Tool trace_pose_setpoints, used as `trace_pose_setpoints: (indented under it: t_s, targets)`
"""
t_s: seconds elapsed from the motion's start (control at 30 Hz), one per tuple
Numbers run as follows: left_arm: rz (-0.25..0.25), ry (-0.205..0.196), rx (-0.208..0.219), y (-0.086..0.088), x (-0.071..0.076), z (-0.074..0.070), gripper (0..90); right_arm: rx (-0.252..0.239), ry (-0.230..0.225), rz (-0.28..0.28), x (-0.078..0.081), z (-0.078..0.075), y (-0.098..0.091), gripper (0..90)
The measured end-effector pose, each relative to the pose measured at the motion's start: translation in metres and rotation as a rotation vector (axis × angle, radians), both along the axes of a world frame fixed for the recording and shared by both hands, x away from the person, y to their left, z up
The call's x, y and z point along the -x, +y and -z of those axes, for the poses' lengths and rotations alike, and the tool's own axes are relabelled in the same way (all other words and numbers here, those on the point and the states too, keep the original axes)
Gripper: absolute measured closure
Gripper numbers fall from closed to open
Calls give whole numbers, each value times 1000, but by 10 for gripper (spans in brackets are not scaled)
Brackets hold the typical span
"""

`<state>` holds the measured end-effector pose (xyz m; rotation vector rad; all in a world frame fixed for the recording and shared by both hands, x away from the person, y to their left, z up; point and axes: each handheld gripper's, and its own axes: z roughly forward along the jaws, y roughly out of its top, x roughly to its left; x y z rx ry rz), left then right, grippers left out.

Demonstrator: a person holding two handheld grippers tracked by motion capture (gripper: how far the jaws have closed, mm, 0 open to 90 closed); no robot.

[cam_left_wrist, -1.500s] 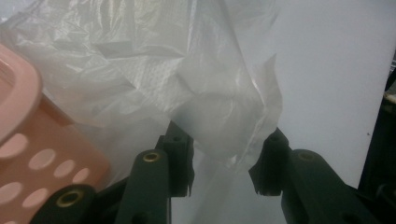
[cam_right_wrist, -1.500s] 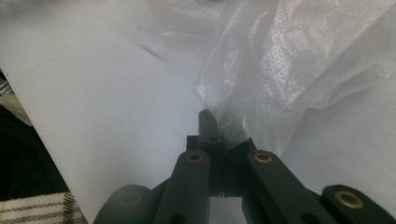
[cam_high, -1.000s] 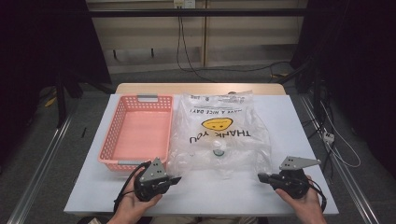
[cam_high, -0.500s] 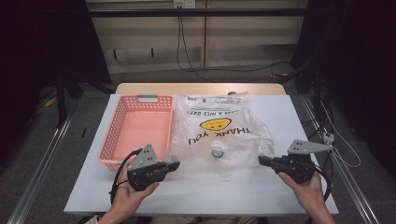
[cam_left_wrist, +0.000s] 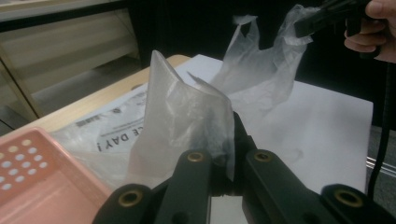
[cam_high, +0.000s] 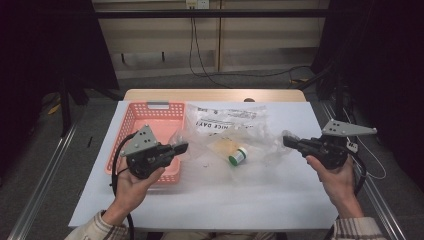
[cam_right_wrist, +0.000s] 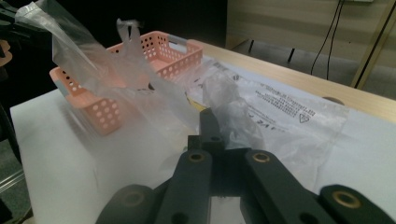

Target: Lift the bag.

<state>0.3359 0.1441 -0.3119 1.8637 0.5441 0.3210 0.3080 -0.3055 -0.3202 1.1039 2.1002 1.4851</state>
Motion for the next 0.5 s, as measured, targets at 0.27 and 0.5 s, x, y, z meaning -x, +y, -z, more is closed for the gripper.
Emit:
trace_pose_setpoints:
  t_s: [0.27, 0.5]
  targets:
    - [-26, -27, 58, 9, -12, -22, 900, -44, -69, 12, -14, -22, 0, 900]
    - [-52, -79, 74, 18, -15, -54, 900, -48, -120, 33, -25, -55, -4, 900]
